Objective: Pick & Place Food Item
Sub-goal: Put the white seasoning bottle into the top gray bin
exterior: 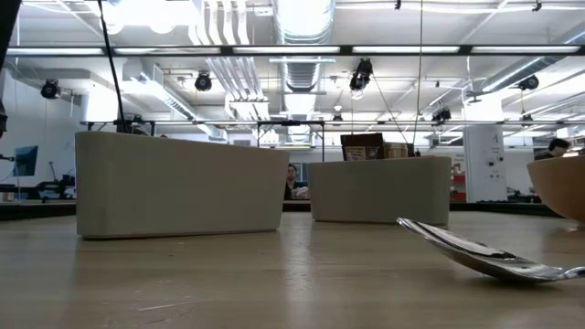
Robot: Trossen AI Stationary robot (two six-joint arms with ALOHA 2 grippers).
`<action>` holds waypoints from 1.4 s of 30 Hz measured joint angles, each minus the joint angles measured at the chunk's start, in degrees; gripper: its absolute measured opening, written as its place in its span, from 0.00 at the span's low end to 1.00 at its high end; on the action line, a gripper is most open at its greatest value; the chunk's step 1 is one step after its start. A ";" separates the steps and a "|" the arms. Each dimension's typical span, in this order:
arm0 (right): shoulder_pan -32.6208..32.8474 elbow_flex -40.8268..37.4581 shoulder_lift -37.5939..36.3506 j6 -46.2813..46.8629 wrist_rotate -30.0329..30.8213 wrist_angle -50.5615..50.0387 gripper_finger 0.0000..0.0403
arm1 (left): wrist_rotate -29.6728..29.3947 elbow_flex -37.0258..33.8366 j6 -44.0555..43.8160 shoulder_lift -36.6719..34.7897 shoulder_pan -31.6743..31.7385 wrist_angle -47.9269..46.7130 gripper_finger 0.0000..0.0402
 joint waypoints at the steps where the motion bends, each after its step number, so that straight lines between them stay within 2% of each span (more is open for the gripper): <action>1: 0.00 0.13 -0.05 0.12 -0.02 -0.05 0.70 | -0.02 0.00 0.61 0.00 -0.03 0.02 0.46; 5: 0.02 0.94 -0.10 0.49 -0.28 0.12 0.59 | 0.43 0.00 1.98 0.00 -0.07 -0.06 0.46; 9: 0.04 1.69 -0.10 1.70 -0.80 -0.17 0.52 | 0.97 0.00 3.38 0.00 -0.04 -1.68 0.46; 23: 0.06 1.96 0.45 3.25 -1.95 0.70 0.49 | 3.10 0.02 3.70 -0.02 0.02 -2.51 0.48; 29: 0.92 2.61 -0.12 7.37 -3.12 1.28 0.49 | 3.40 0.00 2.85 -0.28 0.49 -2.47 0.85; 32: 1.38 3.44 -0.13 7.68 -2.40 1.58 0.49 | 4.04 0.00 1.65 -0.72 1.24 -2.49 0.96; 34: 1.73 4.20 -0.08 8.15 0.67 1.60 0.49 | 4.51 0.02 1.03 -1.73 2.21 -2.49 0.96; 37: 2.46 6.20 -0.18 8.51 5.98 2.74 0.49 | 4.03 0.02 2.80 -4.16 4.02 -2.38 0.91; 42: 3.68 11.22 -0.43 6.52 11.64 4.44 0.49 | -3.92 0.02 11.66 -11.48 6.40 -2.24 0.83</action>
